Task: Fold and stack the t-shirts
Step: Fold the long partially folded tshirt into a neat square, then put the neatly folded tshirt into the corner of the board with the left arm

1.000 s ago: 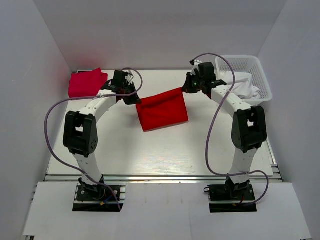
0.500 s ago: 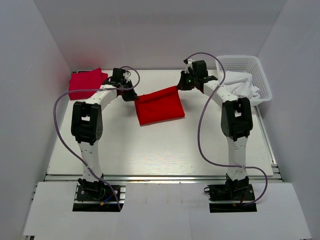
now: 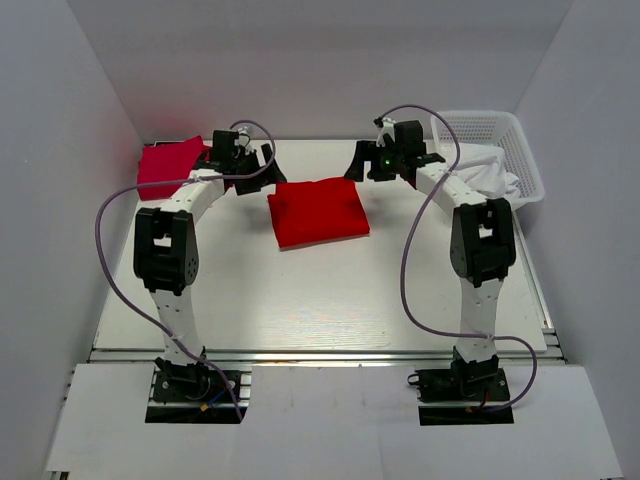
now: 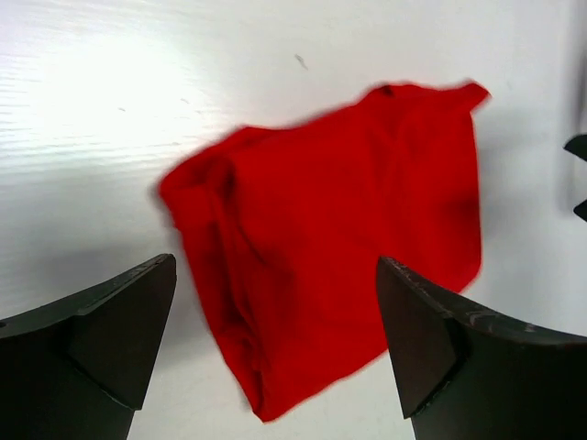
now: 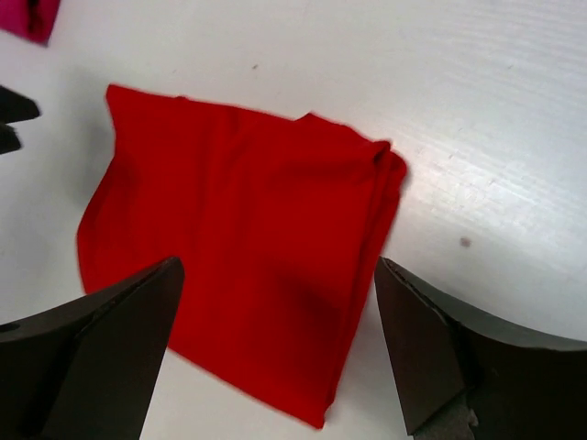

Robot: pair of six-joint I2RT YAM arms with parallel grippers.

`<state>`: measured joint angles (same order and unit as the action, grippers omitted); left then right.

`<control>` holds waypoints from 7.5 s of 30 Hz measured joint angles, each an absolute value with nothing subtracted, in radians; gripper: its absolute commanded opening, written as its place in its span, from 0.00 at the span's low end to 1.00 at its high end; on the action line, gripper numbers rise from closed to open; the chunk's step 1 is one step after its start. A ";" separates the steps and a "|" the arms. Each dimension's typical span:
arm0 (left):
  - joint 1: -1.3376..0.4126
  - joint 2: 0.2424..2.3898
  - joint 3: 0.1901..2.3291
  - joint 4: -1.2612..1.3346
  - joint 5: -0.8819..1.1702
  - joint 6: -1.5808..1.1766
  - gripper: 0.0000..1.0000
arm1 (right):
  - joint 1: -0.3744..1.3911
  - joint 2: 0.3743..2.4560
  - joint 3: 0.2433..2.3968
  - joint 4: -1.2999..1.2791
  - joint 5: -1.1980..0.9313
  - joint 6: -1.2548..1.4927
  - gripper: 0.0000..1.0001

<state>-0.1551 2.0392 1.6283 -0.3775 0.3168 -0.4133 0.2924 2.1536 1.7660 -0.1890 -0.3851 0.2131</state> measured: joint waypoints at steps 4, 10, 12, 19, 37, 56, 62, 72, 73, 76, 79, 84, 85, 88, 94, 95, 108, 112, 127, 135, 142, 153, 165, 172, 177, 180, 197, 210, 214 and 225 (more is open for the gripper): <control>-0.177 2.008 1.579 -0.352 0.374 -0.390 1.00 | 0.295 2.048 1.646 -0.159 -0.427 0.214 0.90; -0.206 2.024 1.592 -0.359 0.345 -0.360 0.90 | 0.297 2.010 1.578 -0.139 -0.448 0.213 0.90; -0.214 2.053 1.614 -0.372 0.326 -0.348 0.88 | 0.297 2.010 1.568 -0.142 -0.447 0.213 0.90; -0.234 2.177 1.678 -0.493 0.237 -0.326 1.00 | 0.297 2.010 1.566 -0.154 -0.437 0.209 0.90; -0.298 2.178 1.589 -0.426 0.281 -0.266 0.23 | 0.295 2.010 1.507 -0.155 -0.391 0.205 0.90; -0.266 2.114 1.791 -0.495 0.395 0.052 0.00 | 0.289 1.753 1.236 -0.073 -0.353 0.230 0.90; -0.237 2.119 2.046 -0.682 0.357 0.197 0.00 | 0.288 1.736 1.225 -0.071 -0.338 0.233 0.90; -0.113 2.142 2.235 -0.848 0.232 0.395 0.00 | 0.288 1.701 1.200 -0.064 -0.316 0.237 0.90; -0.101 2.148 2.235 -0.855 0.214 0.412 0.00 | 0.288 1.701 1.200 -0.064 -0.315 0.237 0.90; -0.064 2.170 2.236 -0.862 0.170 0.457 0.00 | 0.288 1.701 1.200 -0.065 -0.313 0.237 0.90; -0.030 2.197 2.246 -0.861 0.139 0.486 0.00 | 0.288 1.701 1.200 -0.065 -0.311 0.237 0.90; 0.019 2.230 2.262 -0.836 0.081 0.501 0.00 | 0.288 1.701 1.200 -0.068 -0.300 0.237 0.90; 0.027 2.234 2.262 -0.823 0.069 0.502 0.00 | 0.288 1.701 1.200 -0.069 -0.298 0.237 0.90; 0.054 2.241 2.262 -0.795 0.044 0.508 0.00 | 0.288 1.701 1.201 -0.073 -0.294 0.241 0.90; 0.106 2.249 2.273 -0.746 0.027 0.520 0.00 | 0.288 1.703 1.218 -0.080 -0.294 0.253 0.90; 0.115 2.251 2.274 -0.735 0.025 0.521 0.00 | 0.288 1.706 1.224 -0.079 -0.294 0.254 0.90; 0.206 2.278 2.307 -0.622 0.023 0.540 0.00 | 0.290 1.763 1.269 -0.078 -0.317 0.279 0.90; 0.222 2.307 2.287 -0.563 0.026 0.542 0.00 | 0.290 1.774 1.272 -0.079 -0.319 0.281 0.90; 0.238 2.516 2.283 -0.363 -0.302 0.508 1.00 | 0.295 1.824 1.322 -0.078 -0.344 0.289 0.90; 0.233 2.506 2.291 -0.336 -0.394 0.418 1.00 | 0.308 1.828 1.335 -0.080 -0.350 0.289 0.90; 0.220 2.383 2.157 -0.331 -0.313 0.269 1.00 | 0.317 1.828 1.335 -0.078 -0.355 0.288 0.90; 0.234 2.418 2.278 -0.348 -0.025 0.142 1.00 | 0.321 1.812 1.309 -0.080 -0.352 0.284 0.90; 0.417 2.593 2.288 -0.385 0.288 -0.132 1.00 | 0.321 1.869 1.353 -0.083 -0.373 0.286 0.90; 0.439 2.595 2.288 -0.364 0.403 -0.191 1.00 | 0.321 1.874 1.353 -0.099 -0.377 0.284 0.90; 0.443 2.563 2.236 -0.330 0.457 -0.202 1.00 | 0.321 1.871 1.350 -0.099 -0.377 0.278 0.90; 0.443 2.546 2.212 -0.298 0.516 -0.242 1.00 | 0.321 1.850 1.326 -0.094 -0.382 0.274 0.90; 0.313 1.807 1.448 0.027 0.497 -0.239 1.00 | 0.345 1.683 1.145 0.024 -0.452 0.194 0.90; -0.213 1.401 0.928 0.040 0.274 -0.255 1.00 | 0.342 1.302 0.691 0.234 -0.371 0.309 0.90; -0.347 1.377 0.827 -0.025 0.191 -0.255 1.00 | 0.342 1.210 0.585 0.257 -0.319 0.336 0.90; -0.402 1.121 0.717 -0.080 -0.022 -0.228 1.00 | 0.342 1.185 0.557 0.296 -0.261 0.379 0.90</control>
